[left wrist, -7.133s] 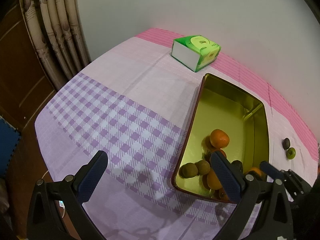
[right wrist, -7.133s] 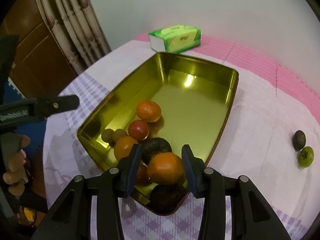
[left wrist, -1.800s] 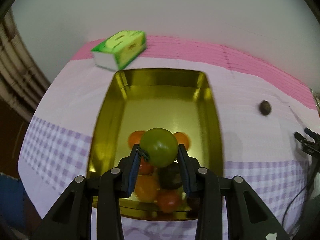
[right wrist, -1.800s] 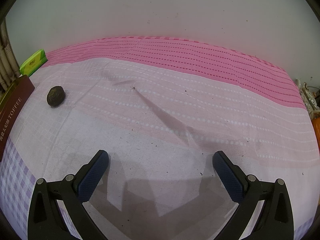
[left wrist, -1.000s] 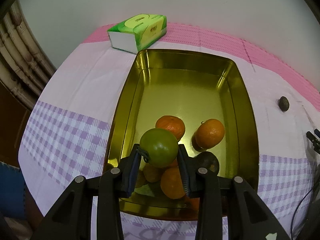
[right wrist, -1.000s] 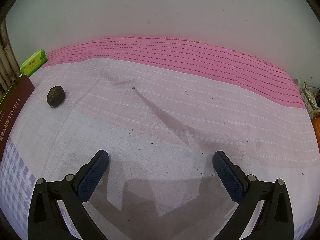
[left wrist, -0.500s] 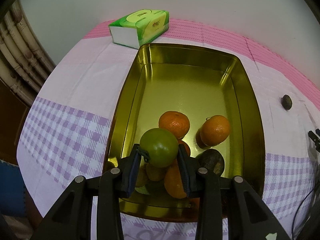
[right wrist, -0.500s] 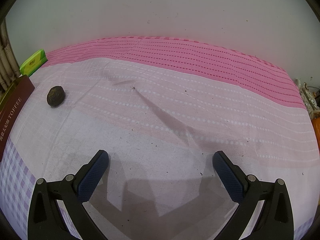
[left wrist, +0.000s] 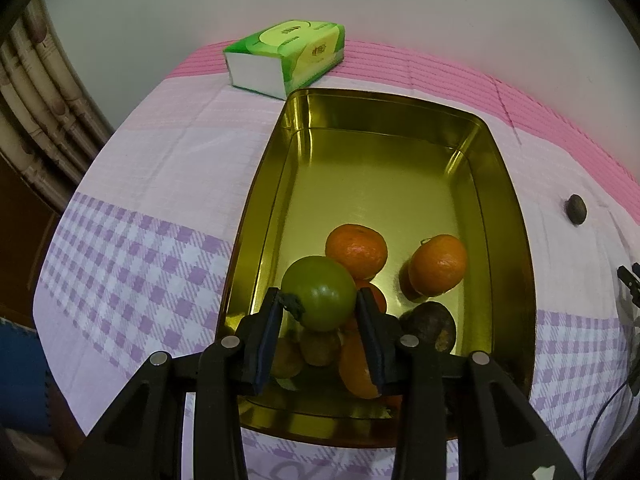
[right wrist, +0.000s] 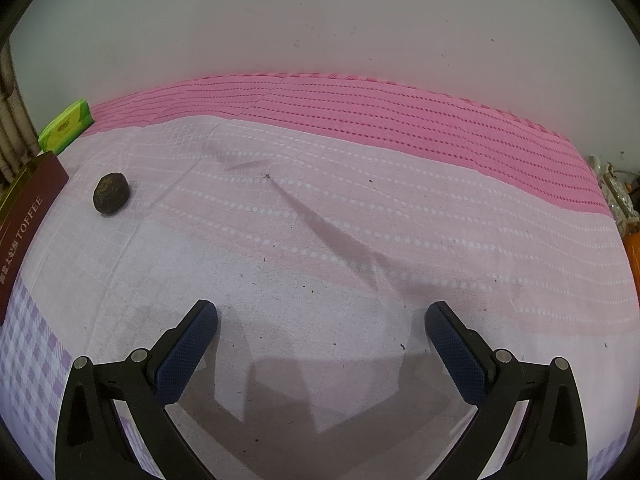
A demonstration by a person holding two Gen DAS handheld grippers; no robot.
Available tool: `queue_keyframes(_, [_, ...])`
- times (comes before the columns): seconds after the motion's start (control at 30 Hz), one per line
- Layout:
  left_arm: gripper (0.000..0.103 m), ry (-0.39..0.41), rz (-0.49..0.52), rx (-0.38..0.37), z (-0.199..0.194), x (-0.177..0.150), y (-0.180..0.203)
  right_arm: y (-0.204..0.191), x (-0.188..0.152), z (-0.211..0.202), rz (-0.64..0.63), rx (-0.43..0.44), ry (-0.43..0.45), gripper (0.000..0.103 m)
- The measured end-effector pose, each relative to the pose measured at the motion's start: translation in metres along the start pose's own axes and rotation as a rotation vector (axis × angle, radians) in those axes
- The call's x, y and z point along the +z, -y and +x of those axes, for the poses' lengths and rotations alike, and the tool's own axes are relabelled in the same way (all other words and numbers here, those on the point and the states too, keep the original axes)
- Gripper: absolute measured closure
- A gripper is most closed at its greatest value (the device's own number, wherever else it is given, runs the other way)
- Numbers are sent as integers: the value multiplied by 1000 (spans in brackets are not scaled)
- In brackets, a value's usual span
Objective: Organize fruits
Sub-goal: 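Lower the green fruit into the tin, open the left gripper, withdraw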
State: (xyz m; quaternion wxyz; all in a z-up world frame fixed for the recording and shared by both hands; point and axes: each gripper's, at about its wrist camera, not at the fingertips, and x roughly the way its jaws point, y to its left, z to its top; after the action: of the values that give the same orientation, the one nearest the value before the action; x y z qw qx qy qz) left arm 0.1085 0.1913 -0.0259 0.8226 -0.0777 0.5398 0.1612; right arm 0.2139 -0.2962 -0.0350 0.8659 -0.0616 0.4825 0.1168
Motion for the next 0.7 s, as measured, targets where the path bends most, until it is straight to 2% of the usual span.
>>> queue_keyframes(0.1, [67, 6, 3, 0, 0, 1, -1, -2, 2, 0, 30, -18, -32, 0])
queue_keyframes(0.47, [61, 25, 13, -17, -5, 0, -3, -7, 2, -1, 112, -76, -49, 0])
queue_keyframes(0.7, [44, 120, 40, -5, -31, 2, 1, -17, 2, -8, 165, -139, -52, 1])
